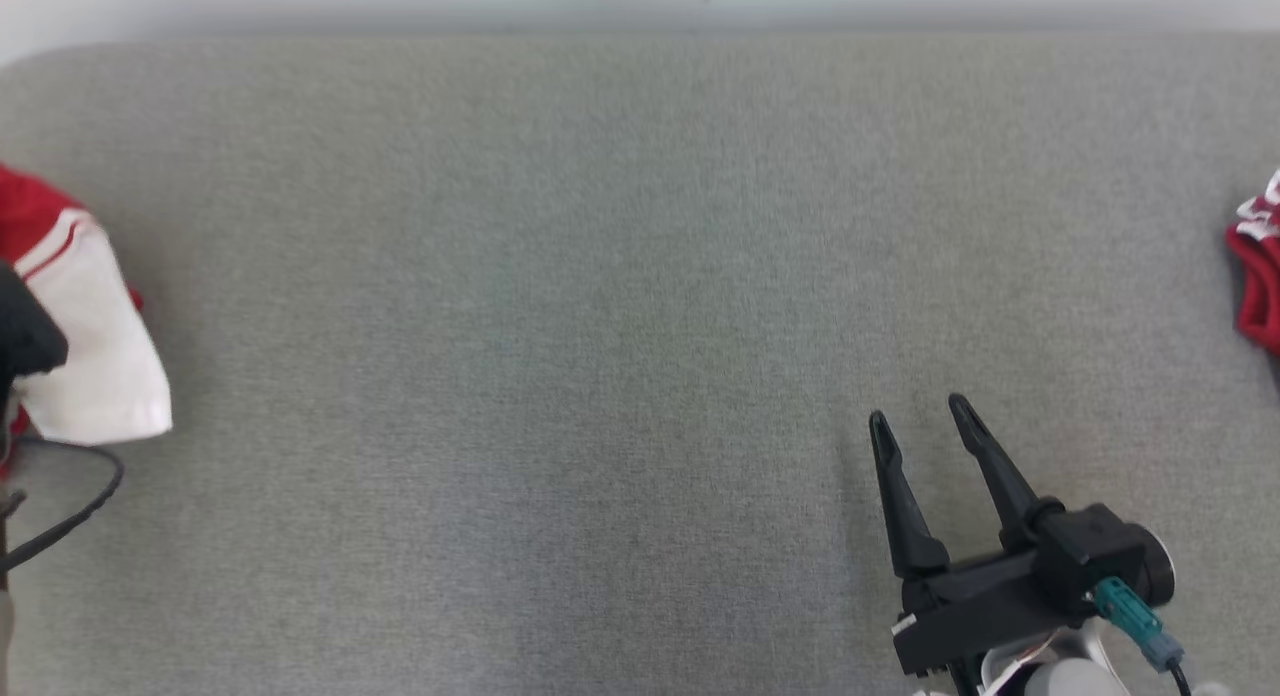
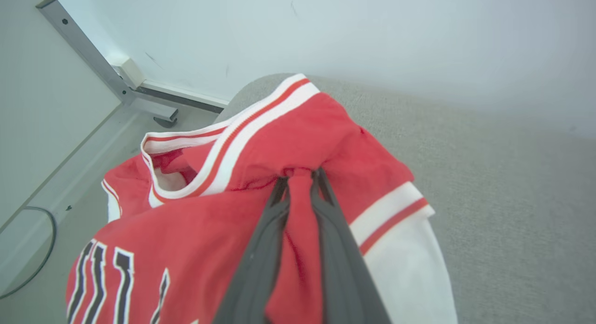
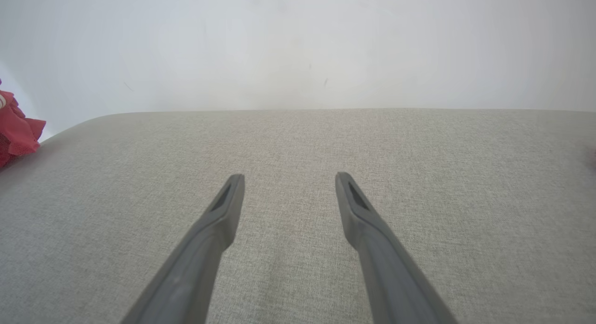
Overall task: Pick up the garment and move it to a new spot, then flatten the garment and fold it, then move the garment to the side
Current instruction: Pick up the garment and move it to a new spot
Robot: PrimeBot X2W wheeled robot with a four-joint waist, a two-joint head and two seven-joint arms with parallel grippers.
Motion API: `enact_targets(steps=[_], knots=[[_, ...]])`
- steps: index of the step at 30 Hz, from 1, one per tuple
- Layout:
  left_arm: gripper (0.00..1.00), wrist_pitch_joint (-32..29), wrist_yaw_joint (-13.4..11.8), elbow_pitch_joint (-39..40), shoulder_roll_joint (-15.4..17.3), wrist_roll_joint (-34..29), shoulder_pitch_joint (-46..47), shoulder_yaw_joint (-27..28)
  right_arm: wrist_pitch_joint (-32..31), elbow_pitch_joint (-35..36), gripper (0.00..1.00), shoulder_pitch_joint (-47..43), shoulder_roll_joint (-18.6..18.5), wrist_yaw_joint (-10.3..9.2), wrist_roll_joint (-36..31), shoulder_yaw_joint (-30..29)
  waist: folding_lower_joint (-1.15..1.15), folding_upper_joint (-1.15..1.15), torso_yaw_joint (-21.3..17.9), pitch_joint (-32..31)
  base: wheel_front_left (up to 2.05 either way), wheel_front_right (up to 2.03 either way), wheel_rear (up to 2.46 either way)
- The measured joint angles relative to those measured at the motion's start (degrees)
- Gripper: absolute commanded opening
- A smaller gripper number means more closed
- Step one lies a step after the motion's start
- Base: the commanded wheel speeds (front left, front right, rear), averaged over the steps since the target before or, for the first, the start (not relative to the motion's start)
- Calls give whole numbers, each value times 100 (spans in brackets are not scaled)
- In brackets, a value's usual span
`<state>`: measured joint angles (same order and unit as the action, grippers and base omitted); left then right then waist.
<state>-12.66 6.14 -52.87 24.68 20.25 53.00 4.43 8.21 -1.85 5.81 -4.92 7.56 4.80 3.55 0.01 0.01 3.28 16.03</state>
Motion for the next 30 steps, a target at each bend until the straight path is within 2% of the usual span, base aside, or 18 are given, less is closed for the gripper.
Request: enact_targets(steps=[6,10,17,23,30], knots=[[0,-22,66,1437,-207,-13,-218,-334,144,-220,100,-209,97,-1,18,-164,-1,0,122,-540,0,0,0],[0,-278,93,2666,-372,25,-507,-616,202,-270,100,-222,134,0,24,-175,-1,0,127,-854,0,0,0],[0,-679,89,4511,-719,79,-897,-1083,240,-332,100,-250,177,0,24,-174,-1,-1,-205,-1140,0,0,0],[0,-792,57,5096,-1129,100,-1183,-1564,289,-411,100,-241,189,-1,80,-71,-1,-1,-734,-1192,0,0,0],[0,-592,-4,5043,-1479,145,-1454,-1837,337,-463,100,-226,192,-1,153,0,-1,-1,-1369,-1144,0,0,0]])
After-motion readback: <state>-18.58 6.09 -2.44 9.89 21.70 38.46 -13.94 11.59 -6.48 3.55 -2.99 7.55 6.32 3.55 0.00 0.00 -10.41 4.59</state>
